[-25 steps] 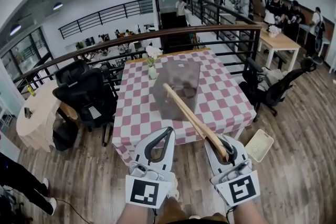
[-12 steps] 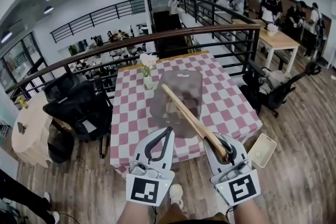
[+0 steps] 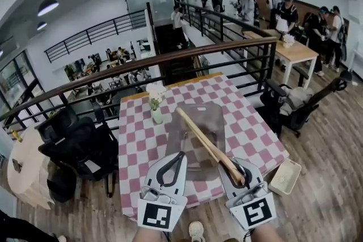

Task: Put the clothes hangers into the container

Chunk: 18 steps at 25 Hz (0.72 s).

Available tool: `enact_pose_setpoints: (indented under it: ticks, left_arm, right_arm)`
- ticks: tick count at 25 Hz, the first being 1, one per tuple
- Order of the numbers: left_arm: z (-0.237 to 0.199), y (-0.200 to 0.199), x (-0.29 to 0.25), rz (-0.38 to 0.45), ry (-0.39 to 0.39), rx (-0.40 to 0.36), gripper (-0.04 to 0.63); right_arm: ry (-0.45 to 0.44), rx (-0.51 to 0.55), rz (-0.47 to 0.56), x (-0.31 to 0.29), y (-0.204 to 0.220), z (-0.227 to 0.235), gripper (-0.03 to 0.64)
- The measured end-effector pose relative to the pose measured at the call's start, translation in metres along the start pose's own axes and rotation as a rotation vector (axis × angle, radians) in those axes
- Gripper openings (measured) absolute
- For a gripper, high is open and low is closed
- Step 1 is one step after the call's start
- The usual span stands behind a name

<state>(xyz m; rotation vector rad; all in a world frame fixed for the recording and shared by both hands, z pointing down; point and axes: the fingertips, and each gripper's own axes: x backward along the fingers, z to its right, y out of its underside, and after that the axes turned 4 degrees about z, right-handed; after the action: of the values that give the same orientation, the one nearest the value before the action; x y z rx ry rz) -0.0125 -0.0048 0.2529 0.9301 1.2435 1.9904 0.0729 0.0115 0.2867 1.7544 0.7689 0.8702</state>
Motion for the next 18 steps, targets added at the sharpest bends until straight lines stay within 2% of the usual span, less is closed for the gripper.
enact_pose_setpoints:
  ticks: [6, 12, 18]
  left_arm:
    - [-0.032, 0.024, -0.025, 0.001, 0.024, 0.041, 0.009]
    - [-0.050, 0.041, -0.049, 0.011, 0.074, 0.023, 0.009]
    - [-0.070, 0.055, -0.061, 0.011, 0.074, 0.069, 0.009]
  right_arm:
    - [0.025, 0.004, -0.018, -0.042, 0.011, 0.007, 0.066]
    - [0.034, 0.001, -0.045, -0.068, 0.027, 0.011, 0.067]
    - [0.044, 0.013, -0.066, -0.092, 0.036, 0.015, 0.067]
